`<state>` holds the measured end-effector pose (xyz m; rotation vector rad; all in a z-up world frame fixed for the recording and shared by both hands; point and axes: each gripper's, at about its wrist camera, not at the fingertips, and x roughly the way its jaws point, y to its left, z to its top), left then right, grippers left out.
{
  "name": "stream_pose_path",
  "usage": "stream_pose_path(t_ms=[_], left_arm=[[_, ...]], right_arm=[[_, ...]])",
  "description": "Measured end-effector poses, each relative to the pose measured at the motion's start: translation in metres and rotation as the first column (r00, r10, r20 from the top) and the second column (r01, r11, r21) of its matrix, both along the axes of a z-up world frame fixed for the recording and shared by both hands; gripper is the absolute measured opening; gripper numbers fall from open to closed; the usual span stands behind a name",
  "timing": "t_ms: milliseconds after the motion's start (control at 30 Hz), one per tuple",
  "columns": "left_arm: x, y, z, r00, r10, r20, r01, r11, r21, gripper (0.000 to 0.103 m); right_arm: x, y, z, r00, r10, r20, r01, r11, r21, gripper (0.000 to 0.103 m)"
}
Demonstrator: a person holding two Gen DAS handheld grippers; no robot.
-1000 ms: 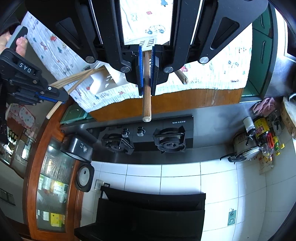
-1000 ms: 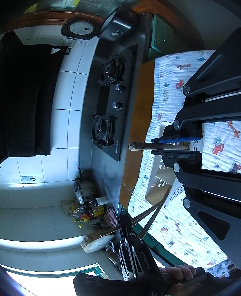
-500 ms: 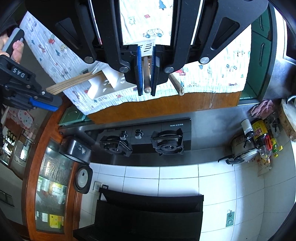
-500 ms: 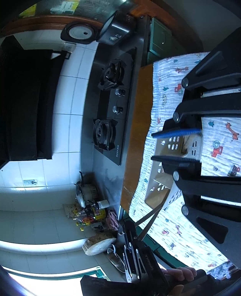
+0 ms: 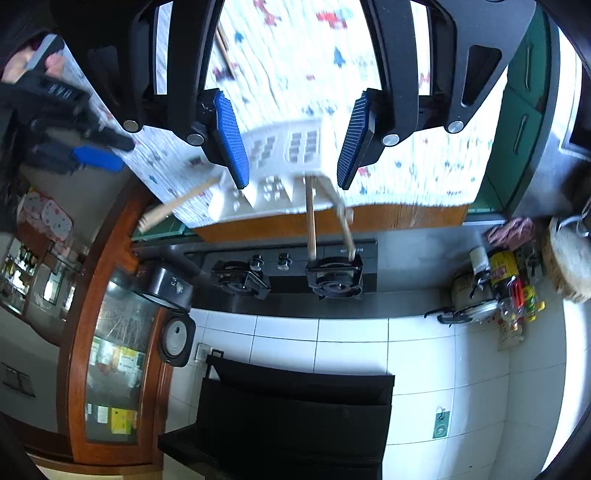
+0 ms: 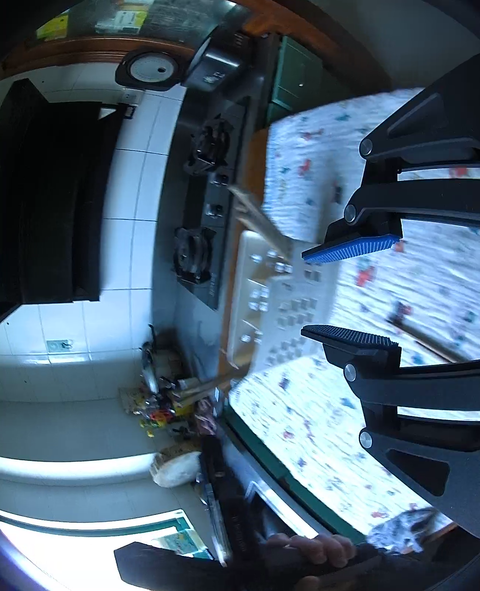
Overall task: Organize utensils
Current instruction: 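Move back to the last chopsticks and close the right gripper on one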
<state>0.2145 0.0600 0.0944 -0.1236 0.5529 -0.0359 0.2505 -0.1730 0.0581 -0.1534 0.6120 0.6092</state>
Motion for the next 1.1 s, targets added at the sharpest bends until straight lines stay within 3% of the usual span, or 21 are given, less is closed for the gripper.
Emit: stream_pose_path(t_ms=[333,467,667,833,1100], left_arm=[[-0.091,-0.005,-0.047,0.998,0.060,-0.011,-0.060,0.998,-0.007,0.065],[-0.123,-0.002,-0.065,0.996,0.093,-0.007,-0.094,0.995,-0.019,0.067],[-0.154,0.010,-0.093,0.991,0.125,-0.040,-0.127,0.990,-0.058,0.069],[-0.167,0.016,-0.108,0.987,0.150,-0.053,-0.152,0.988,-0.036,0.069],[-0.176,0.029,-0.116,0.987,0.154,-0.051,-0.157,0.985,-0.071,0.069]], right_arm=[[-0.092,-0.006,-0.097,0.988,0.017,-0.155,-0.017,1.000,0.000,0.034],[-0.114,-0.004,-0.126,0.976,0.018,-0.217,-0.015,1.000,0.018,0.029],[-0.127,0.008,-0.148,0.963,-0.007,-0.269,0.016,0.999,0.032,0.019],[-0.129,0.020,-0.163,0.953,-0.029,-0.302,0.036,0.999,0.018,0.014],[-0.131,0.023,-0.171,0.942,-0.090,-0.324,0.095,0.995,0.001,0.009]])
